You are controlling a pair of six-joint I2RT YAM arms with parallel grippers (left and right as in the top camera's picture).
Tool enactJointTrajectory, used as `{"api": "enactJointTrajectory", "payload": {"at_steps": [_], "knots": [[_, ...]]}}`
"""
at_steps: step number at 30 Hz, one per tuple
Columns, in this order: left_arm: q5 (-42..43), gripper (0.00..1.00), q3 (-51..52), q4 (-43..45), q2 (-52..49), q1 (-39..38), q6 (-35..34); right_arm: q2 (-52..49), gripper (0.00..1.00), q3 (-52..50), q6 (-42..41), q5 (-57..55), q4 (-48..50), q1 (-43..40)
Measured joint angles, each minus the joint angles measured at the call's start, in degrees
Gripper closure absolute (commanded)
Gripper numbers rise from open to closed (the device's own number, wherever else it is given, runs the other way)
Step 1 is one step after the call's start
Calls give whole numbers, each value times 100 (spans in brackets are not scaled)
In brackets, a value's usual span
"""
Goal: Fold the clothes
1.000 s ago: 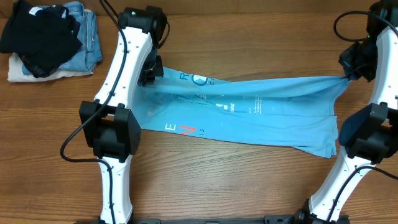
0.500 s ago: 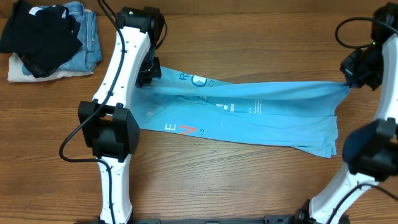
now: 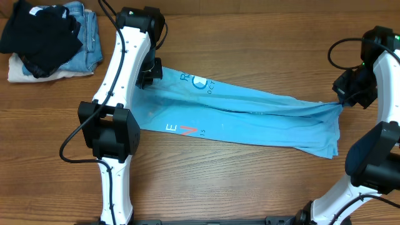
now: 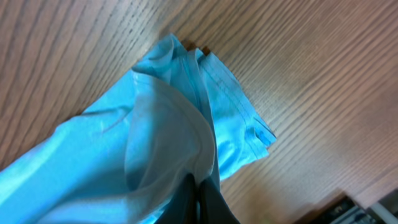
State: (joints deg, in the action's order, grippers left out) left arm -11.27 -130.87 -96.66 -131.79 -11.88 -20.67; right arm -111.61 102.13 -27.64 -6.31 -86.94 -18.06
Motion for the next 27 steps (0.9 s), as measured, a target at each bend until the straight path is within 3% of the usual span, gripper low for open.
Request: {"api": "enactJointTrajectory", "payload": {"at_steps": [10,14,18,20,21,22,24,26,27], "knots": [[-13,96,323,4,7,129,164,0,96,-50,-66,-39,76,-339],[-13,95,579,0,7,249,177,0,90,-52,-70,-55,74,-409],[-13,88,603,2,7,264,181,0,87,-52,-83,-59,24,-398],[-13,90,603,2,7,264,195,0,86,-52,-83,-59,-46,-398],[-13,88,603,0,7,262,203,0,82,-52,-83,-61,-79,-398],[-13,82,603,0,7,262,208,0,75,-52,-85,-59,-103,-398],[-11,59,603,0,7,262,251,0,64,-52,-109,-70,-111,-398],[-11,49,603,0,7,262,317,0,54,-52,-103,-76,-87,-398],[-11,33,603,0,7,262,350,0,51,-52,-109,-76,-72,-398]]}}
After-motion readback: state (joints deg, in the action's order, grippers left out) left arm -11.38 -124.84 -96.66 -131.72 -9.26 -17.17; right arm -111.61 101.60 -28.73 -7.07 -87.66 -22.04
